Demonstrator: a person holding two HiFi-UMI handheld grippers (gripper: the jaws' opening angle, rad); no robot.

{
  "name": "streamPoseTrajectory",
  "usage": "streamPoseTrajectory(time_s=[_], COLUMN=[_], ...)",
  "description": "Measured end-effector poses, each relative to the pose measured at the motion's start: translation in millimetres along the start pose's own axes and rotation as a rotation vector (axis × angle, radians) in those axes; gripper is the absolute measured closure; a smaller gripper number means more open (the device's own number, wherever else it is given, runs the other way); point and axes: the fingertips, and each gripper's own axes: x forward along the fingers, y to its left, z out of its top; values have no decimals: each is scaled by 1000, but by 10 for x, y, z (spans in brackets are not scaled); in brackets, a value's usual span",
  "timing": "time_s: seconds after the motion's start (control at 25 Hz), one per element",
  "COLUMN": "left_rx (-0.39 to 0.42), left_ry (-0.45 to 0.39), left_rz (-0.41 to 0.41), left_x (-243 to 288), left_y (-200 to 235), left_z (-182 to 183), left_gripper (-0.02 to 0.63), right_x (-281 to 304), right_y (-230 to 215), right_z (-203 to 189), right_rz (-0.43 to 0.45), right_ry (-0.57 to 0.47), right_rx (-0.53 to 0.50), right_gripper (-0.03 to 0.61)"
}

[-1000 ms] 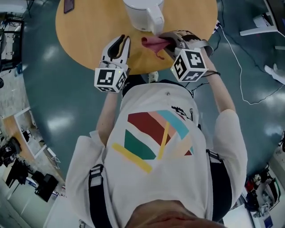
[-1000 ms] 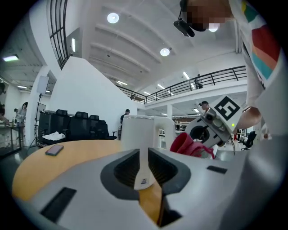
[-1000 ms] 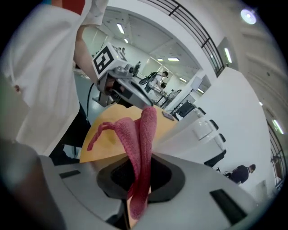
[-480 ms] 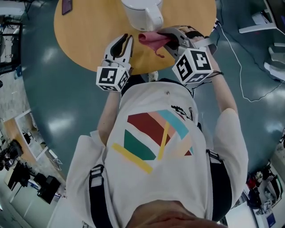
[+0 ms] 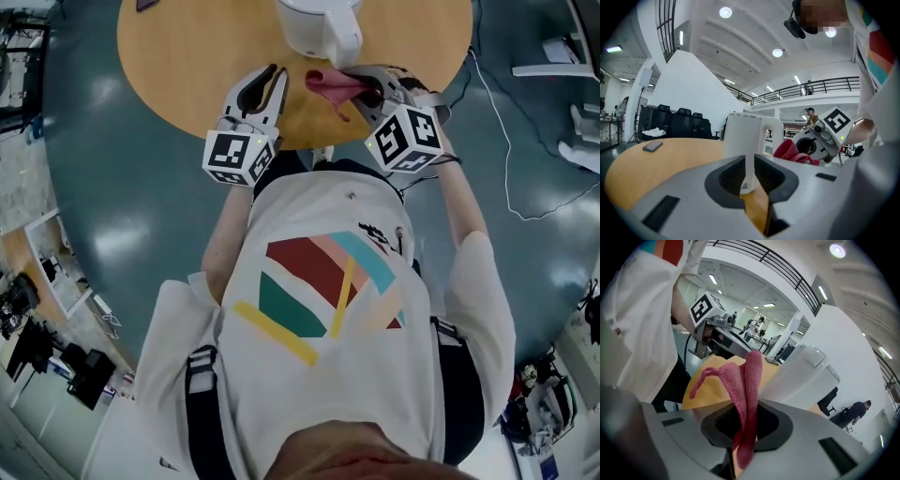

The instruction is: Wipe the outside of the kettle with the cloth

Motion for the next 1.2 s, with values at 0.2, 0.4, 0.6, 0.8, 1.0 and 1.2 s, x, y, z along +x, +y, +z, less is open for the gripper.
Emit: streamPoseTrajectory(time_s=[0.2, 0.4, 0.6, 0.8, 1.0, 1.2], left_rx=[-34, -30, -1, 1, 9, 1], left_ry=[11, -15, 1, -7, 2, 7], left_rz=[-30, -76, -98, -118, -114, -103], left_x=[27, 105, 135, 175, 186, 215], left_y=[9, -11, -58, -78, -87, -30], left_z=[-66, -55, -50, -36, -24, -55], left_gripper=[511, 511, 511, 511, 511, 511], right_x=[208, 234, -73, -220, -139, 75], right_y=[126, 53, -235, -755, -965, -874], right_z=[-82, -166, -411, -516, -376, -224], right_rz=[33, 19, 5, 11, 81, 191], right_ry=[6, -17, -57, -236, -264, -261], right_rx=[28, 107, 241, 471, 445, 404], right_gripper=[540, 540, 540, 540, 540, 540])
